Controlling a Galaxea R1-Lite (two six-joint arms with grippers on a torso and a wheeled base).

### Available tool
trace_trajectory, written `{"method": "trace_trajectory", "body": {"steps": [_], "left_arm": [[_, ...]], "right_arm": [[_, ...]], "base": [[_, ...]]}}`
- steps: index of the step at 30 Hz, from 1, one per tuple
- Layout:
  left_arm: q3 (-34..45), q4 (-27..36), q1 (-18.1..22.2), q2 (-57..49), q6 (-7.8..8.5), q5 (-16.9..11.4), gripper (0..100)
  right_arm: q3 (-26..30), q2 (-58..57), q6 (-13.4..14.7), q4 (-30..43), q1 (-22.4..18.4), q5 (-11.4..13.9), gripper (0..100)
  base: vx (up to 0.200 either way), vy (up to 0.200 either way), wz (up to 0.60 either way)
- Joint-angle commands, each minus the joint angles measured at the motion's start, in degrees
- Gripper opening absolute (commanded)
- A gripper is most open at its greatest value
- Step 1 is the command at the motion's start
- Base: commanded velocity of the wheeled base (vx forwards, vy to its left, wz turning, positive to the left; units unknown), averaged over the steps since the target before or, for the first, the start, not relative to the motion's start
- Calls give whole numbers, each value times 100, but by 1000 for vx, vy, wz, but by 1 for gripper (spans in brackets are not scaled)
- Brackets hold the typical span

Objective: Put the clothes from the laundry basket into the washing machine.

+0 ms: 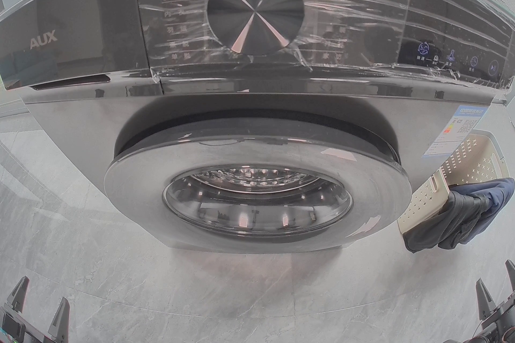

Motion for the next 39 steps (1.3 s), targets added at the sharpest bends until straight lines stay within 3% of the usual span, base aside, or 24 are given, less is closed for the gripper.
{"method": "trace_trajectory", "body": {"steps": [1,7,10,12,14,15,17,18,20,23,25,28,32,39], "left_arm": [[101,-2,-11,-104,-4,-2,100],[101,-2,-11,-104,-4,-2,100],[101,-2,-2,-104,-4,-2,100],[101,-2,-2,-104,5,-2,100],[101,-2,-2,-104,14,-10,100],[101,-2,-2,-104,5,-10,100],[101,-2,-2,-104,-4,-10,100],[101,-2,-2,-104,-4,-2,100],[101,-2,-2,-104,-4,-2,100],[101,-2,-2,-104,-4,-10,100],[101,-2,-2,-104,-4,-10,100],[101,-2,-2,-104,-4,-2,100],[101,-2,-2,-104,-4,-10,100],[101,-2,-2,-95,-4,-10,100]], "right_arm": [[101,-50,59,-19,11,-22,100],[22,-94,68,-169,11,-14,100],[-1094,337,367,-555,2,-40,100],[-1428,724,367,-432,11,39,100],[-1701,1330,367,-169,126,435,100],[-1665,1769,367,-125,205,795,100],[-1665,2051,331,-116,231,1015,100],[-1701,2481,226,-107,275,1384,100],[-1745,2974,-20,-142,380,1876,100],[-1947,3650,-477,-160,583,2447,100],[-2017,4055,-671,-160,899,2614,100],[-2070,4476,-811,-239,1400,2562,100],[-2254,4995,-504,-643,1576,2526,100],[-2061,5786,-82,-1944,1910,1700,100]], "base": [[0,0,0],[0,0,0],[0,0,0],[0,0,0],[0,0,0],[0,0,0],[0,0,0],[0,0,0],[0,0,0],[0,0,0],[0,0,0],[0,0,0],[0,0,0],[0,0,0]]}}
